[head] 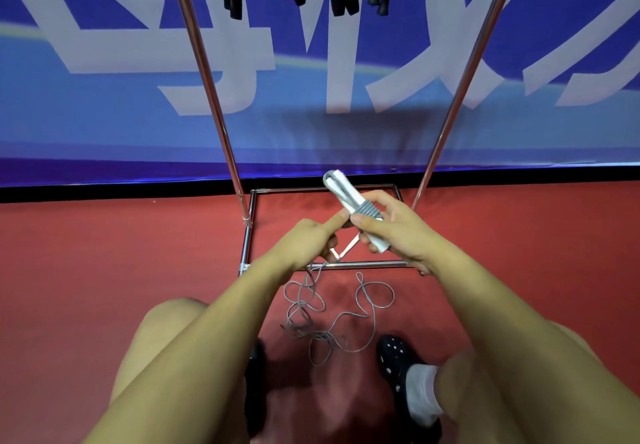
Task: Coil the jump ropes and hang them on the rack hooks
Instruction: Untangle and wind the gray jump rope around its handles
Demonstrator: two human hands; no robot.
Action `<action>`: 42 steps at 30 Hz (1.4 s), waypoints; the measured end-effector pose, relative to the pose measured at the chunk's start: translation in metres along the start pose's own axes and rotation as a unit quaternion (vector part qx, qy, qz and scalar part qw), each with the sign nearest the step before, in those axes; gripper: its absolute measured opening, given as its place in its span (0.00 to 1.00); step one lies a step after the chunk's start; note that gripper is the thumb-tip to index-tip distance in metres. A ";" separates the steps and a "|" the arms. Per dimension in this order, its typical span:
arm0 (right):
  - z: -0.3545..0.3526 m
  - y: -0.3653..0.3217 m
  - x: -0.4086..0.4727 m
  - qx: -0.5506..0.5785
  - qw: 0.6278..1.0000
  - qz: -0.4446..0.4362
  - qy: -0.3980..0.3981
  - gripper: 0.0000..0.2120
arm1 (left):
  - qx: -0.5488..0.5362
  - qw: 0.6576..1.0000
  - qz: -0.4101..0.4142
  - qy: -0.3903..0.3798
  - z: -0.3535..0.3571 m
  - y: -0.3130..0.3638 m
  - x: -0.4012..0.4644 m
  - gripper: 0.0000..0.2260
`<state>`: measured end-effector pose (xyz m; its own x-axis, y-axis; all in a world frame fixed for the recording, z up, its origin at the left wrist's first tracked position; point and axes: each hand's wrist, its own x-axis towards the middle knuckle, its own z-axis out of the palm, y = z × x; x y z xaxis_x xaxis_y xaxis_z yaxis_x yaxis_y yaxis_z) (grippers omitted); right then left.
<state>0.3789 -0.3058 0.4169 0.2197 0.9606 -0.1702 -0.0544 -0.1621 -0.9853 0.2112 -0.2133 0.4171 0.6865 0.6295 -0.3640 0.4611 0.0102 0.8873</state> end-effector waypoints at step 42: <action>0.008 0.005 -0.003 -0.062 0.998 0.020 -0.013 0.22 | 0.026 0.987 0.148 0.065 0.002 0.013 -0.010 0.29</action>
<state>0.3697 -0.3077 0.4130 0.1935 0.9582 -0.2108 0.0595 -0.2259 -0.9723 0.2113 -0.2215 0.4317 0.7194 0.6928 -0.0495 0.2821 -0.2263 0.9323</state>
